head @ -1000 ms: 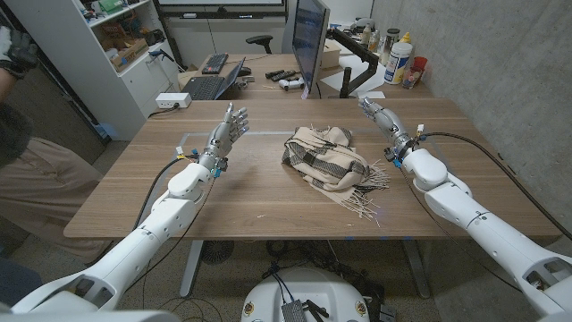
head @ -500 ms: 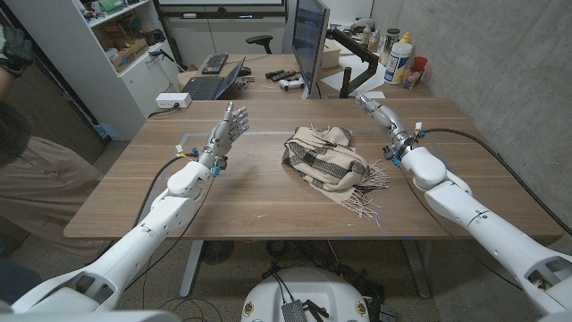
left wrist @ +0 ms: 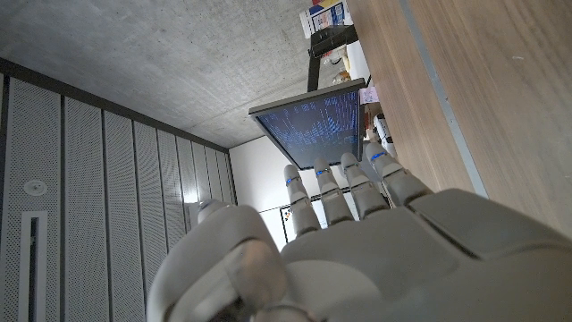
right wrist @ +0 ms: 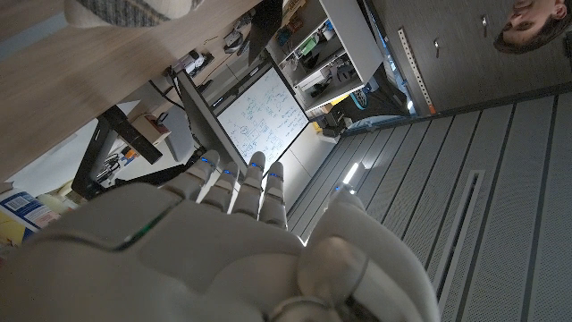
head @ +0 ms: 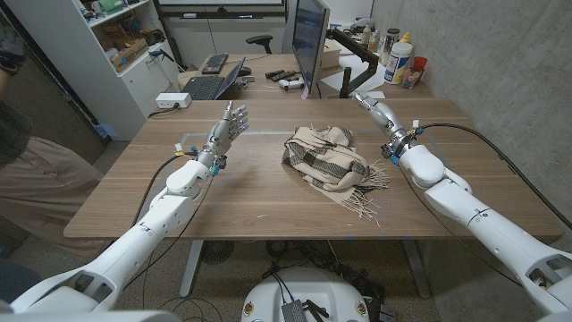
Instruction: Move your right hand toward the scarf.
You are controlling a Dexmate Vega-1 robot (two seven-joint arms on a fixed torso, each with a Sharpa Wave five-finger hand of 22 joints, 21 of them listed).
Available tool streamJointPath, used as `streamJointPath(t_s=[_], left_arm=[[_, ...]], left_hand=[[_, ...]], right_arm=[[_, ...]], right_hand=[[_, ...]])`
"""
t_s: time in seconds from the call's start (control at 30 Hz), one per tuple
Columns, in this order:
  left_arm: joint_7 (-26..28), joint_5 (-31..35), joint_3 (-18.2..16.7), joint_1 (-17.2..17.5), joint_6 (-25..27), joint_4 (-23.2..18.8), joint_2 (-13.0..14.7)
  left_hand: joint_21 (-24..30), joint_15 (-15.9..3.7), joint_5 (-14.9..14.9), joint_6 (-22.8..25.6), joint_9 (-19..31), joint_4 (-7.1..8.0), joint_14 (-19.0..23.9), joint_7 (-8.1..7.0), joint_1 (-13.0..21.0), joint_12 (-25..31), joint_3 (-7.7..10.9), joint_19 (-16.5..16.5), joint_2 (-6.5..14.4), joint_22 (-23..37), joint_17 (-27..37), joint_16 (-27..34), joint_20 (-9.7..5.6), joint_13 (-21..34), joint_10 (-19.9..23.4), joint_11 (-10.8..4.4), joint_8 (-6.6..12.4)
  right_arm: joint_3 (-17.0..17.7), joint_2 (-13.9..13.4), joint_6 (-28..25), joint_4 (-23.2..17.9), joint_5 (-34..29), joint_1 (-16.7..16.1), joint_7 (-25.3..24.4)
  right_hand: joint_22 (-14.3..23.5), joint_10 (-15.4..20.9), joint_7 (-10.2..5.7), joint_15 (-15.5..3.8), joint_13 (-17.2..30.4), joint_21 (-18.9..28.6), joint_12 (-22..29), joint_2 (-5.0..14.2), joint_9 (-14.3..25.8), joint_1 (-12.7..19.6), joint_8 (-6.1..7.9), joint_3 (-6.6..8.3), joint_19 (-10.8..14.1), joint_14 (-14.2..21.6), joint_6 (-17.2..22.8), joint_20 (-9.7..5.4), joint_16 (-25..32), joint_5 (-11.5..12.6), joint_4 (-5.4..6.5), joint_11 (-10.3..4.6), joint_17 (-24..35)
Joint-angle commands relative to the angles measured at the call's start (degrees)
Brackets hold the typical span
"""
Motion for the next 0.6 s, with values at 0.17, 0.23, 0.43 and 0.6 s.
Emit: streamJointPath(t_s=[0.17, 0.23, 0.43, 0.6], left_arm=[[1.31, 0.67, -0.34, 0.87, -0.65, -0.86, 0.13], [1.59, 0.79, -0.41, 1.02, -0.75, -0.99, 0.16], [2.58, 0.95, -0.64, 1.65, -0.84, -1.56, 0.14], [2.93, 1.01, -0.71, 1.84, -1.01, -1.57, 0.02]], left_hand=[[0.29, -3.73, 0.25, -0.29, 0.31, -0.19, 0.24, 0.08, 0.68, 0.21, -0.3, 0.43, 0.02, 0.22, 0.07, 0.18, -0.33, 0.32, 0.13, 0.03, -0.29], [0.3, -3.77, 0.25, -0.48, 0.31, -0.2, 0.23, 0.07, 0.69, 0.1, -0.3, 0.45, 0.02, 0.21, 0.07, 0.18, -0.39, 0.32, -0.11, 0.08, -0.37], [0.22, -4.08, 0.26, -1.27, 0.3, -0.27, -0.3, -0.05, 0.76, -0.11, -0.3, 0.29, -0.03, 0.19, 0.04, 0.0, -0.69, 0.31, -0.57, -0.46, -0.64], [0.12, -4.33, 0.27, -1.28, 0.3, -0.34, -0.91, -0.13, 0.86, -0.25, -0.27, 0.04, -0.03, 0.17, 0.02, -0.2, -1.07, 0.3, -0.92, -0.93, -0.6]], right_arm=[[-0.96, -1.99, -0.15, -2.94, -8.48, -0.1, -2.46], [-1.17, -2.18, -0.24, -3.21, -9.34, -0.01, -2.48], [-1.69, -2.76, -0.69, -3.98, -10.77, 0.28, -1.76], [-2.31, -3.83, -1.53, -5.46, -15.56, 0.44, -3.1]], right_hand=[[0.1, -0.31, -0.11, -2.59, 0.09, -0.03, -0.15, -0.1, 0.27, 0.73, -0.02, 0.65, -0.25, -0.4, -0.03, -0.45, -0.06, 0.48, -0.2, 0.26, 0.03], [0.1, -0.31, -0.12, -2.6, 0.09, -0.03, -0.15, -0.11, 0.27, 0.74, -0.03, 0.66, -0.25, -0.41, -0.06, -0.44, -0.06, 0.48, -0.21, 0.21, 0.03], [0.09, -0.47, -0.05, -2.5, 0.09, 0.01, -0.2, -0.16, 0.27, 0.82, -0.01, 0.72, -0.26, -0.58, -0.07, -0.43, -0.06, 0.48, -0.29, 0.18, 0.02], [0.09, -0.6, -0.02, -2.35, 0.09, 0.01, -0.25, -0.22, 0.27, 0.86, -0.02, 0.74, -0.35, -0.81, -0.15, -0.42, -0.1, 0.48, -0.35, 0.22, 0.01]])
